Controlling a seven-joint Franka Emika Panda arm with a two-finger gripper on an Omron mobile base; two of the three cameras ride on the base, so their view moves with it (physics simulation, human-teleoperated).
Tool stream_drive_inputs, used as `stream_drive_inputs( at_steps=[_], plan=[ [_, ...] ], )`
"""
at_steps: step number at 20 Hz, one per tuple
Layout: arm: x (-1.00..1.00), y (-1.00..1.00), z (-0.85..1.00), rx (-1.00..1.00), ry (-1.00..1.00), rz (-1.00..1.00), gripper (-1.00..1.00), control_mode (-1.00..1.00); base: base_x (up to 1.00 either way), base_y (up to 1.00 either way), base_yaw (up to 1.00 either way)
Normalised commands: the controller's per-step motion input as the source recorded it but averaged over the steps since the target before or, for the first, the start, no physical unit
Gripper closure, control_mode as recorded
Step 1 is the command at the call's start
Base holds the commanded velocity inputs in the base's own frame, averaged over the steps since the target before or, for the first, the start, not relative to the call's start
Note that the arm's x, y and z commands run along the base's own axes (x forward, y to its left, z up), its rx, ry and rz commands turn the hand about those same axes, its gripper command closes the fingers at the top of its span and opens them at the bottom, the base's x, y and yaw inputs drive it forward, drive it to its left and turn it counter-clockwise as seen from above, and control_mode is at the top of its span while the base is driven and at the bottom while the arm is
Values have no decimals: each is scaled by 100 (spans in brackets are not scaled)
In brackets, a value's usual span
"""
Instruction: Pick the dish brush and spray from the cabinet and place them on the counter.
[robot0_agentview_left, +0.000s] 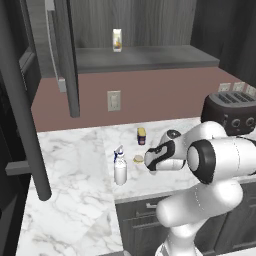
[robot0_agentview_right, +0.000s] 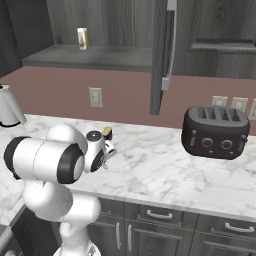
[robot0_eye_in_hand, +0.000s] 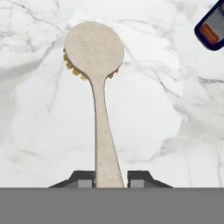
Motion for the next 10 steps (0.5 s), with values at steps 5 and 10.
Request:
stream_drive_inputs(
  at_steps=[5,10],
  plan=[
    [17,18,-25,0,1,0,100,-100,0,0,0],
    [12,21,-23,0,2,0,-100,-100,0,0,0]
  ],
)
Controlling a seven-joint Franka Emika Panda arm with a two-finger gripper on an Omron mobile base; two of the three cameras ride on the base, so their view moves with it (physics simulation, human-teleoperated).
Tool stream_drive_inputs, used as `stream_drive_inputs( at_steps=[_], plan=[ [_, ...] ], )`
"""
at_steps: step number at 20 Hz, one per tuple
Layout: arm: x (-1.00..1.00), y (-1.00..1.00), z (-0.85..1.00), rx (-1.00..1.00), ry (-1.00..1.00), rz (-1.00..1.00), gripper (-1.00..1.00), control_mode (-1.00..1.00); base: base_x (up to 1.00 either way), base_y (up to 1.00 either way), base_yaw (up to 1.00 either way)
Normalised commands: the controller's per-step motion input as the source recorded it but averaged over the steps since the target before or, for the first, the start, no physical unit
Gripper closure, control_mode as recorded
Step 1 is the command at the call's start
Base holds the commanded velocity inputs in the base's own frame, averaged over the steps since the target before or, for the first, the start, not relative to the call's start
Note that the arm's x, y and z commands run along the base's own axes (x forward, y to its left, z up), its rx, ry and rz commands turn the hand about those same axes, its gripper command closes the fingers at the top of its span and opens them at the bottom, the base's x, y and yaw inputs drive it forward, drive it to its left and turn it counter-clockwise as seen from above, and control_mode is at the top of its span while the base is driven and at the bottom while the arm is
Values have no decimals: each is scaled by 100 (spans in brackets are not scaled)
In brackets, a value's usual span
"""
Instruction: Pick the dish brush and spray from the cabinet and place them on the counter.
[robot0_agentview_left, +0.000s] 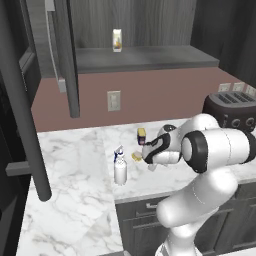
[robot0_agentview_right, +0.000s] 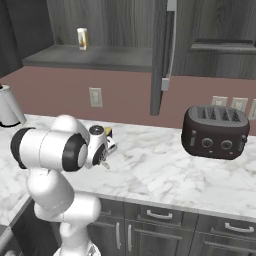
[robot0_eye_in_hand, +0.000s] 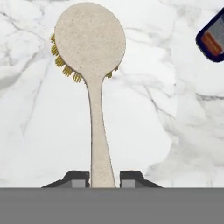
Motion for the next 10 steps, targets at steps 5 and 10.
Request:
stream_drive_inputs(
  at_steps=[5,10],
  plan=[
    [3,9,-1,0,3,0,-100,-100,0,0,0],
    [-19,1,27,-2,3,0,-100,-100,0,0,0]
  ],
)
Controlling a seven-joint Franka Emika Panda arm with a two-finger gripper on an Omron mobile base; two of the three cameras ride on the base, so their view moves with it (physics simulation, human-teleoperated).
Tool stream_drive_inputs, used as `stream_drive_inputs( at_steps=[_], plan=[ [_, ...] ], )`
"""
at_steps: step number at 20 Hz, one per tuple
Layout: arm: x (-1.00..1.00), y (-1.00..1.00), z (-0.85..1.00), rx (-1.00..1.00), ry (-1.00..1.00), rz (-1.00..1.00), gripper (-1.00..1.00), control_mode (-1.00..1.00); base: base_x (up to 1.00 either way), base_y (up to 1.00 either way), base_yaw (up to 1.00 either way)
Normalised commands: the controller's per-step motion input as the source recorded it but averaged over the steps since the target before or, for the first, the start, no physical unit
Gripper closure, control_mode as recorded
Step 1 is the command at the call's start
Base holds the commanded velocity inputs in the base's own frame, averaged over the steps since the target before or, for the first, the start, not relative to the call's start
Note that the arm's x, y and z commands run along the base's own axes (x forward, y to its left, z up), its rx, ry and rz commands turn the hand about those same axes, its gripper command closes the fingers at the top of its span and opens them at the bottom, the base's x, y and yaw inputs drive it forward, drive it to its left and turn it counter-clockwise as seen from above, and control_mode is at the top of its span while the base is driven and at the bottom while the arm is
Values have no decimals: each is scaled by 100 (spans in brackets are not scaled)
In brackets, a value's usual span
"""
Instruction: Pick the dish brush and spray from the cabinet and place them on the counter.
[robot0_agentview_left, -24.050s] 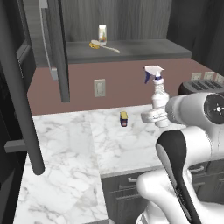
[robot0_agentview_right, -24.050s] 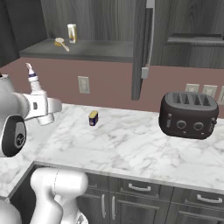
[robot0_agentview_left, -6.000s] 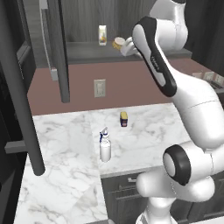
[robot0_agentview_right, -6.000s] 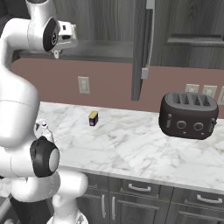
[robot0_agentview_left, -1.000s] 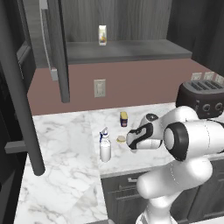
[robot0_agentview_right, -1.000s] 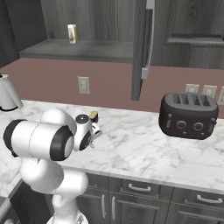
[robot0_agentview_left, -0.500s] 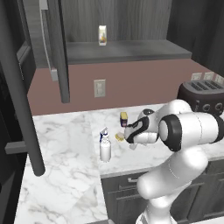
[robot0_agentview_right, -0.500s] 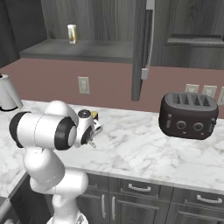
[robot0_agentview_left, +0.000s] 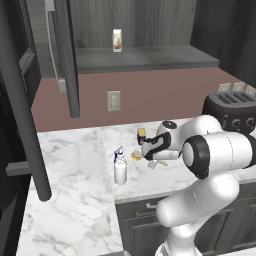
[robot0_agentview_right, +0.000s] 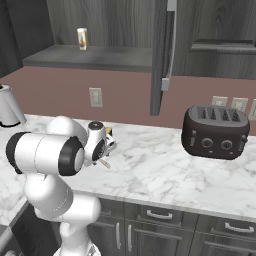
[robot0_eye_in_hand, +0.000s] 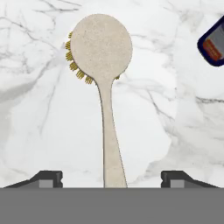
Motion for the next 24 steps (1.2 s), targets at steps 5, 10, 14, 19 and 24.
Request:
stream_drive_inputs(
  at_steps=[5,10,14,19,24],
  plan=[
    [-31,1,73,2,0,-2,-100,-100,0,0,0],
    [-36,8,91,7,0,-12,-100,-100,0,0,0],
    [-46,5,78,10,0,-20,-100,-100,0,0,0],
    [-56,0,59,9,0,-23,-100,-100,0,0,0],
    [-52,2,50,4,0,-24,-100,-100,0,0,0]
  ],
)
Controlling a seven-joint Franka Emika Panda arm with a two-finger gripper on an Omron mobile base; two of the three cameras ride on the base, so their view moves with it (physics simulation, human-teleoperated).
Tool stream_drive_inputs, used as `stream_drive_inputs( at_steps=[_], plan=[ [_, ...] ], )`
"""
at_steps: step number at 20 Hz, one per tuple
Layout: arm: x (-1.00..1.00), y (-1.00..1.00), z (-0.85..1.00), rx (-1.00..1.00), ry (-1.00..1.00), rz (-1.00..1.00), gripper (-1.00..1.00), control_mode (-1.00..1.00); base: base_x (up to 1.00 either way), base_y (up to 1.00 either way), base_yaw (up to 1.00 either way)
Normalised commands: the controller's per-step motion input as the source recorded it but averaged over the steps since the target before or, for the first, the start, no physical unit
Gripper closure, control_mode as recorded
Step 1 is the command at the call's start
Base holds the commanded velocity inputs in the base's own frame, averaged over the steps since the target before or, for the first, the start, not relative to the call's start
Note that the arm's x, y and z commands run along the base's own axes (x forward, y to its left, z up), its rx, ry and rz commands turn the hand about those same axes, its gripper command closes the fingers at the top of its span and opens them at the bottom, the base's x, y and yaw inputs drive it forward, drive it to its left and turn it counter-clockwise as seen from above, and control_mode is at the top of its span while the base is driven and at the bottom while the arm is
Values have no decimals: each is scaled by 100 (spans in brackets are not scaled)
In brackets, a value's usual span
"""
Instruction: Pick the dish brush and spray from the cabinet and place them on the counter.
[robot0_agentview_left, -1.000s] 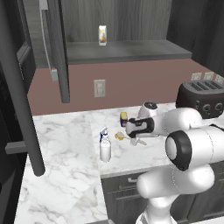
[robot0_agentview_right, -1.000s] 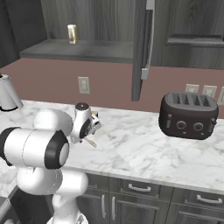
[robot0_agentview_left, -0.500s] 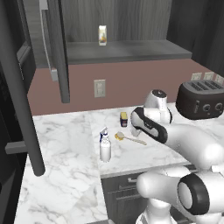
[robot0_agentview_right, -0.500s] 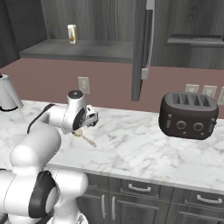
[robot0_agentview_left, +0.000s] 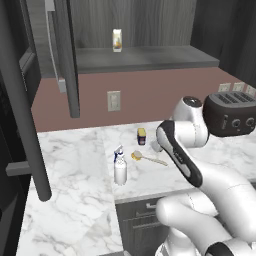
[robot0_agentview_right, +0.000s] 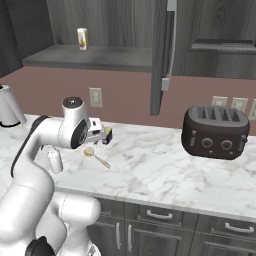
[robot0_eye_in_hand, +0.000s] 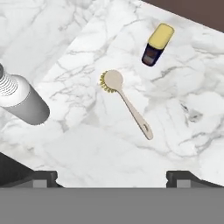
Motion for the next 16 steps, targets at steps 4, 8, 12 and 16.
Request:
stream_drive_inputs(
  at_steps=[4,8,12,16],
  plan=[
    [-52,0,53,3,0,-21,-100,-100,0,0,0],
    [-70,0,33,1,-4,-16,-100,-100,0,0,0],
    [-80,0,16,0,-14,-15,-100,-100,0,0,0],
    [-80,3,9,0,-21,-13,-100,-100,0,0,0]
  ],
)
